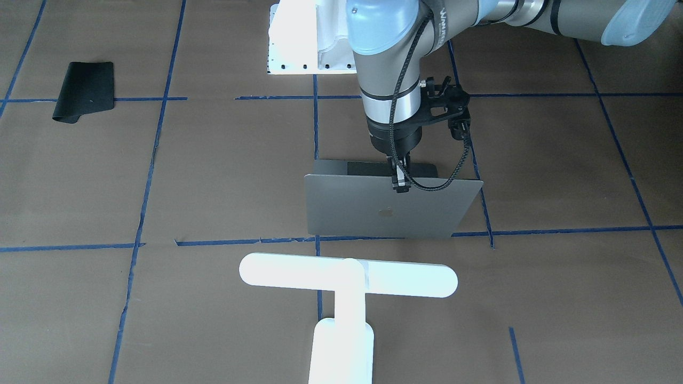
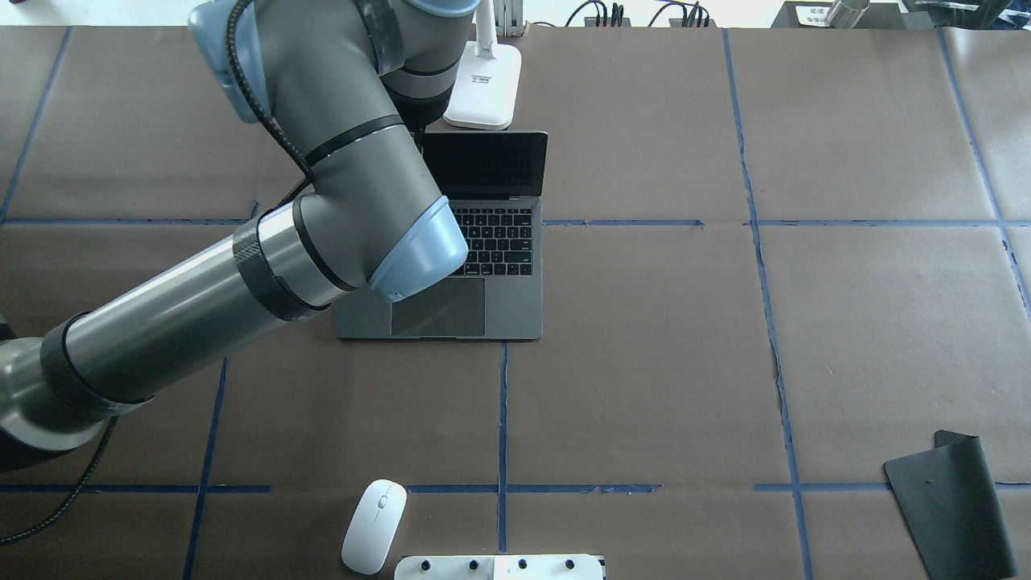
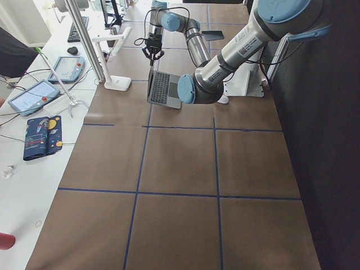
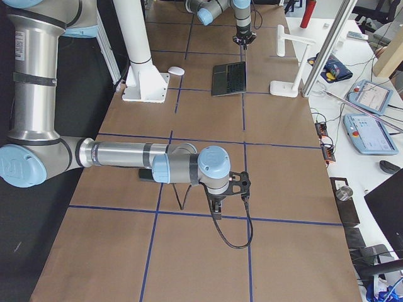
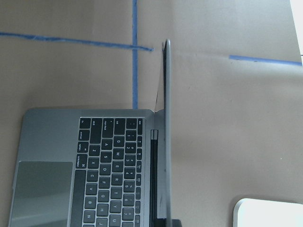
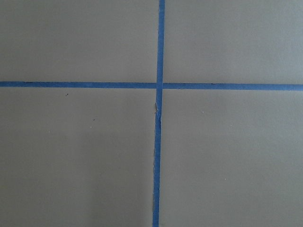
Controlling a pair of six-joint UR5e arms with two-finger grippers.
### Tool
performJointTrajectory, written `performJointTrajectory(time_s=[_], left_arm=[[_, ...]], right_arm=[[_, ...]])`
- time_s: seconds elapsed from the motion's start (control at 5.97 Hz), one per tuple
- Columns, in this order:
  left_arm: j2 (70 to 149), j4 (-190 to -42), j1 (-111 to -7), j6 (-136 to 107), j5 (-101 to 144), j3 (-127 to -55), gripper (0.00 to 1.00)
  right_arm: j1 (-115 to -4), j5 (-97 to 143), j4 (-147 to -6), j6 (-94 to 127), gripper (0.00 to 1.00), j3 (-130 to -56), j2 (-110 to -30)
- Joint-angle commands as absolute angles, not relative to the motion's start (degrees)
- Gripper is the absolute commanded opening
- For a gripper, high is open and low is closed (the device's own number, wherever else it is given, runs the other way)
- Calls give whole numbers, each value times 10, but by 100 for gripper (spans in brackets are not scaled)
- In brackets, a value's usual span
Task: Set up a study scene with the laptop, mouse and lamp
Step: 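Lift and carry the laptop with the left gripper toward the lamp, then set the laptop down in front of the lamp and open the left gripper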
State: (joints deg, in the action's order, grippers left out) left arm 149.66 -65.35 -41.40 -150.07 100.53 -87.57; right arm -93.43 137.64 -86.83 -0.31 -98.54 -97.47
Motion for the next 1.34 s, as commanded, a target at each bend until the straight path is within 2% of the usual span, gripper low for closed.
performJointTrajectory(time_s=[0.0,1.0,1.17], left_arm=[[1520,-653,-392,-1540,1005,-858,0],[1530,-702,-387,-1531,1005,-822,0],[1528,-703,-384,-1531,1005,-822,7]], right_arm=[[-934,1376,-868,-4,100,-985,-975],[-934,1378,-868,-3,100,-988,-975],[-934,1378,-868,-3,100,-988,-975]])
